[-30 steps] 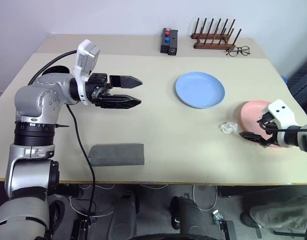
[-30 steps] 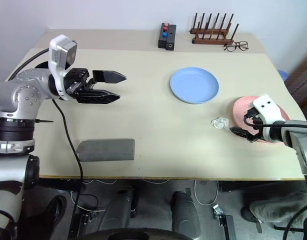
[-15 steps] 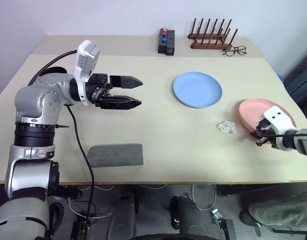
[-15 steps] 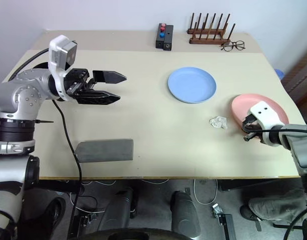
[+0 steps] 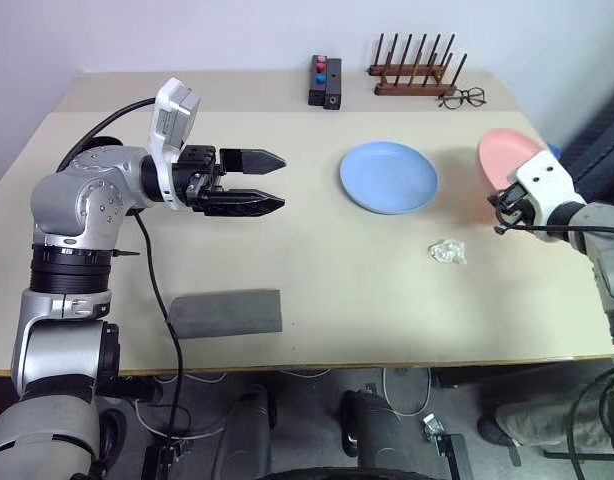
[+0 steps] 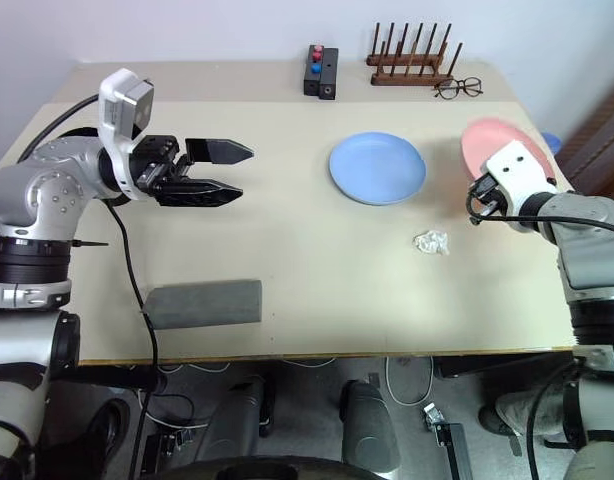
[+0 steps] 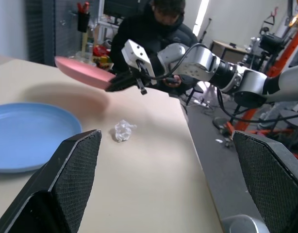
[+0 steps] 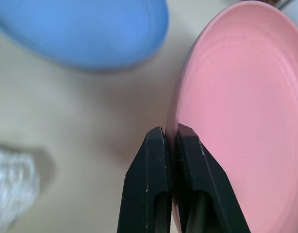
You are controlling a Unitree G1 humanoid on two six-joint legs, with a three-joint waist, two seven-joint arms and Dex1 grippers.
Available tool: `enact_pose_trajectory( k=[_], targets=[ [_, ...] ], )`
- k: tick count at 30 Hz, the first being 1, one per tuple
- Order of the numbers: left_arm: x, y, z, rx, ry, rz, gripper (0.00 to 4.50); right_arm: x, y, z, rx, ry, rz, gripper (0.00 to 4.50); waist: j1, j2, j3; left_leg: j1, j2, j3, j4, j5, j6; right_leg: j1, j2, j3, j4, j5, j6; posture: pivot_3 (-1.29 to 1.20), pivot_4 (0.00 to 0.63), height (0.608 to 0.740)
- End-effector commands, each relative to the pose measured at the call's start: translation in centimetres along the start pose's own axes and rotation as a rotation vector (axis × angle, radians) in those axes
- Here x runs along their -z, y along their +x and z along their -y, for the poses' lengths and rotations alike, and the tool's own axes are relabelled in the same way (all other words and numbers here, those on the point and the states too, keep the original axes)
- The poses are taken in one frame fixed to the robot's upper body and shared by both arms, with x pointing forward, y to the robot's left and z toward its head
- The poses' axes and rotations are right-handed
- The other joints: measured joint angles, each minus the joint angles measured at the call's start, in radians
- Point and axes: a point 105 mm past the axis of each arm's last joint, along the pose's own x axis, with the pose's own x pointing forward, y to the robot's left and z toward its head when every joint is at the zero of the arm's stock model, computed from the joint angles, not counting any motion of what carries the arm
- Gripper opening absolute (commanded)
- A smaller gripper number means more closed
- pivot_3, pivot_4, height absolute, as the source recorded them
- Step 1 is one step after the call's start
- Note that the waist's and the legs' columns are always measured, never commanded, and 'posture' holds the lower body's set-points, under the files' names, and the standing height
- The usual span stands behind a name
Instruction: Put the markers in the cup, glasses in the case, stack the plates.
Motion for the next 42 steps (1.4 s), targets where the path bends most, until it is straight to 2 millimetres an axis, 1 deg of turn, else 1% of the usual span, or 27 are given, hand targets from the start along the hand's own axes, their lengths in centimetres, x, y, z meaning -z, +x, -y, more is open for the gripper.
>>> enact_pose_trajectory(
  k=[1,2,3,4,5,6,8,11,13,15,17,21,23,27,29,35,38,42],
  targets=[
    [-1.2,-0.2,0.4,0.005,0.054,0.022,4.50,-0.7,-0.3,1.0,0.038,-0.023,0.023,0.08,0.001,0.000,0.000,0.000,0.000,0.000,0.000,0.000,0.000,0.000,0.000,0.000,0.000,0.000,0.000,0.00,0.150,0.740],
    [-1.3,-0.2,0.4,0.005,0.054,0.022,4.50,-0.7,-0.3,1.0,0.038,-0.023,0.024,0.08,0.000,0.000,0.000,0.000,0.000,0.000,0.000,0.000,0.000,0.000,0.000,0.000,0.000,0.000,0.000,0.00,0.150,0.740],
    [-1.2,-0.3,0.5,-0.004,0.055,0.024,4.50,-3.2,2.1,-1.4,-0.017,-0.067,0.107,0.08,-0.003,0.000,0.000,0.000,0.000,0.000,0.001,0.000,0.000,0.000,0.000,0.000,0.000,0.000,-0.001,0.00,0.150,0.740],
    [-1.2,-0.4,0.6,-0.011,0.055,0.027,4.50,-5.5,3.8,-3.7,-0.068,-0.120,0.177,0.08,-0.021,-0.001,0.000,0.001,0.000,0.000,0.001,0.000,0.000,0.000,0.000,0.000,0.000,-0.001,-0.001,0.00,0.150,0.740],
    [-1.3,-0.5,0.7,-0.017,0.055,0.030,4.50,-7.3,5.0,-5.4,-0.105,-0.176,0.229,0.08,-0.036,-0.001,0.000,0.003,0.001,0.000,0.001,0.000,0.000,0.001,0.001,0.001,0.000,0.000,-0.003,0.00,0.150,0.740],
    [-1.3,-0.5,0.8,-0.023,0.053,0.033,4.50,-8.4,5.8,-6.6,-0.125,-0.206,0.257,0.08,-0.048,-0.001,0.000,0.003,0.001,0.000,0.001,0.000,0.000,0.000,0.002,0.002,0.000,0.002,-0.004,0.00,0.150,0.740],
    [-1.3,-0.5,0.8,-0.029,0.055,0.035,4.50,-8.9,6.6,-7.1,-0.136,-0.207,0.267,0.08,-0.053,0.000,0.001,0.004,0.001,-0.004,-0.001,0.001,-0.001,-0.001,0.005,0.004,0.002,0.002,-0.004,0.00,0.150,0.740],
    [-1.3,-0.4,1.1,-0.033,0.056,0.035,4.50,-10.0,7.4,-7.7,-0.147,-0.173,0.304,0.08,-0.027,0.001,0.001,0.003,0.000,-0.006,-0.005,0.002,-0.003,-0.003,0.006,0.004,0.003,0.003,0.000,0.00,0.150,0.740],
    [-1.3,-0.5,1.3,-0.038,0.046,0.037,4.50,-10.1,7.3,-7.6,-0.151,-0.161,0.318,0.08,-0.007,0.001,0.001,0.003,0.000,-0.005,-0.007,0.002,-0.003,-0.003,0.006,0.004,0.001,0.003,0.000,0.00,0.150,0.740],
    [-1.1,-0.7,1.4,-0.044,0.040,0.036,4.50,-10.1,7.3,-7.6,-0.163,-0.149,0.325,0.08,0.001,0.001,0.001,0.002,0.000,-0.005,-0.008,0.002,-0.003,-0.003,0.006,0.004,0.000,0.003,0.001,0.00,0.150,0.740],
    [-1.1,-0.8,1.4,-0.046,0.037,0.035,4.50,-10.2,7.3,-7.8,-0.169,-0.153,0.334,0.08,0.000,0.001,0.001,0.002,0.000,-0.005,-0.008,0.002,-0.003,-0.003,0.006,0.004,-0.001,0.003,0.000,0.00,0.150,0.740],
    [-1.2,-0.6,1.4,-0.041,0.039,0.040,4.50,-10.6,7.7,-8.8,-0.200,-0.157,0.345,0.08,-0.011,0.001,0.001,0.003,0.000,-0.005,-0.009,0.003,-0.005,-0.003,0.006,0.004,0.000,0.003,0.000,0.00,0.150,0.740],
    [-1.3,-0.5,1.3,-0.040,0.041,0.037,4.50,-10.3,7.7,-8.9,-0.208,-0.163,0.330,0.08,-0.015,0.001,0.001,0.004,0.000,-0.005,-0.009,0.004,-0.005,-0.003,0.006,0.004,0.001,0.004,0.000,0.00,0.150,0.740],
    [-1.4,-0.6,1.2,-0.039,0.043,0.034,4.50,-8.9,7.3,-10.0,-0.268,-0.185,0.298,0.08,-0.013,0.001,0.001,0.004,0.000,-0.005,-0.009,0.004,-0.005,-0.003,0.006,0.004,0.001,0.004,-0.001,0.00,0.150,0.740],
    [-1.4,-0.6,1.2,-0.038,0.041,0.035,4.50,-8.7,7.2,-9.8,-0.258,-0.205,0.291,0.08,-0.010,0.001,0.001,0.004,0.000,-0.005,-0.009,0.004,-0.005,-0.003,0.006,0.004,0.001,0.004,-0.001,0.00,0.150,0.740],
    [-1.5,-0.6,1.1,-0.036,0.045,0.033,4.50,-8.9,7.1,-8.9,-0.237,-0.172,0.291,0.08,-0.010,0.001,0.001,0.004,0.000,-0.005,-0.009,0.004,-0.006,-0.003,0.006,0.004,0.001,0.004,-0.001,0.00,0.150,0.740],
    [-1.5,-0.5,1.0,-0.035,0.045,0.033,4.50,-8.7,7.1,-9.0,-0.241,-0.187,0.286,0.08,-0.010,0.001,0.001,0.004,0.000,-0.005,-0.009,0.004,-0.006,-0.003,0.006,0.004,0.001,0.004,-0.001,0.00,0.150,0.740],
    [-1.4,-0.5,1.0,-0.035,0.043,0.031,4.50,-9.0,6.9,-9.2,-0.270,-0.177,0.299,0.08,-0.010,0.001,0.001,0.004,0.000,-0.005,-0.010,0.004,-0.006,-0.003,0.006,0.004,0.001,0.004,0.000,0.00,0.150,0.740]
  ],
)
